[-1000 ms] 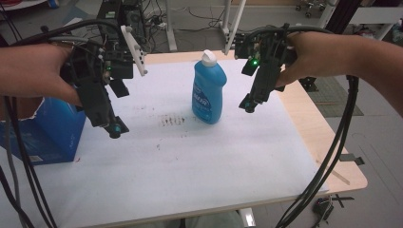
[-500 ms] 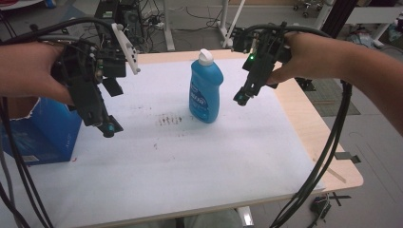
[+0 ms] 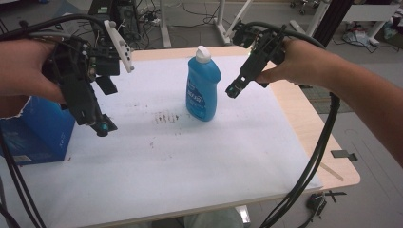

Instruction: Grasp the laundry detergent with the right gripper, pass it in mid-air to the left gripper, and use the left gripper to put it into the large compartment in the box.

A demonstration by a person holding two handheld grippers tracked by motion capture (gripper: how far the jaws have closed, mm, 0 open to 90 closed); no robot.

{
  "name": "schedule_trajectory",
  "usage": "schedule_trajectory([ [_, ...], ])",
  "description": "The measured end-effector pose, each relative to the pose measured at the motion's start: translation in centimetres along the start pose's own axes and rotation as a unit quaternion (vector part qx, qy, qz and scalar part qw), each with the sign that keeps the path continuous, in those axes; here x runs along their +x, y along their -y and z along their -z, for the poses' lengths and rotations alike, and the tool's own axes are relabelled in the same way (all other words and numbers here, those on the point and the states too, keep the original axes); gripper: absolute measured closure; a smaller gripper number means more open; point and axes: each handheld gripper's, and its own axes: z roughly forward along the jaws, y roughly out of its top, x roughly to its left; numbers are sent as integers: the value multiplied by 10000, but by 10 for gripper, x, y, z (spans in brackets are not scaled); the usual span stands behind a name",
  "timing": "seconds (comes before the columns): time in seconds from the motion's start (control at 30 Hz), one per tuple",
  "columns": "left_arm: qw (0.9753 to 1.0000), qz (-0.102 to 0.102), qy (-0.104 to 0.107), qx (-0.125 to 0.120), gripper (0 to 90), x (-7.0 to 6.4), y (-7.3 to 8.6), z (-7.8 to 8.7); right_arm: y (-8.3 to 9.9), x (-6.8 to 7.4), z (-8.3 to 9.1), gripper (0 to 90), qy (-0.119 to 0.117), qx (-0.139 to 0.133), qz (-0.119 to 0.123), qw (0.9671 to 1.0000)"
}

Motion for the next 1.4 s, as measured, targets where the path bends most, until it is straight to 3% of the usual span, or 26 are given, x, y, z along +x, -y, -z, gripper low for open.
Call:
schedule_trajectory([
  [0.2, 10000, 29, 23, -10, 73, 3, 1, -3, 1, -4, -3, 19, 86, -201, -198, 9996],
  [0.27, 10000, 45, 30, -17, 73, 5, 0, -4, 2, -4, -7, 19, 56, -423, -357, 9985],
  [0.37, 10000, 25, 29, 9, 73, 6, -1, -5, 5, -5, -10, 19, 91, -626, -387, 9972],
  [0.53, 10000, 26, 42, 27, 73, 7, -2, -7, 15, -6, -18, 19, 134, -1165, -522, 9917],
  [0.93, 10000, 44, 51, 46, 73, 8, -3, -9, 37, -6, -35, 19, 141, -2024, -688, 9768],
  [1.17, 10000, 57, 53, 41, 73, 9, -3, -9, 46, -4, -46, 19, 140, -2341, -721, 9694],
  [1.23, 10000, 66, 51, 41, 73, 9, -2, -9, 48, -4, -49, 19, 61, -2404, -726, 9679],
  [1.4, 10000, 57, 50, 35, 73, 10, -2, -10, 52, -2, -55, 19, 115, -2525, -685, 9651],
])
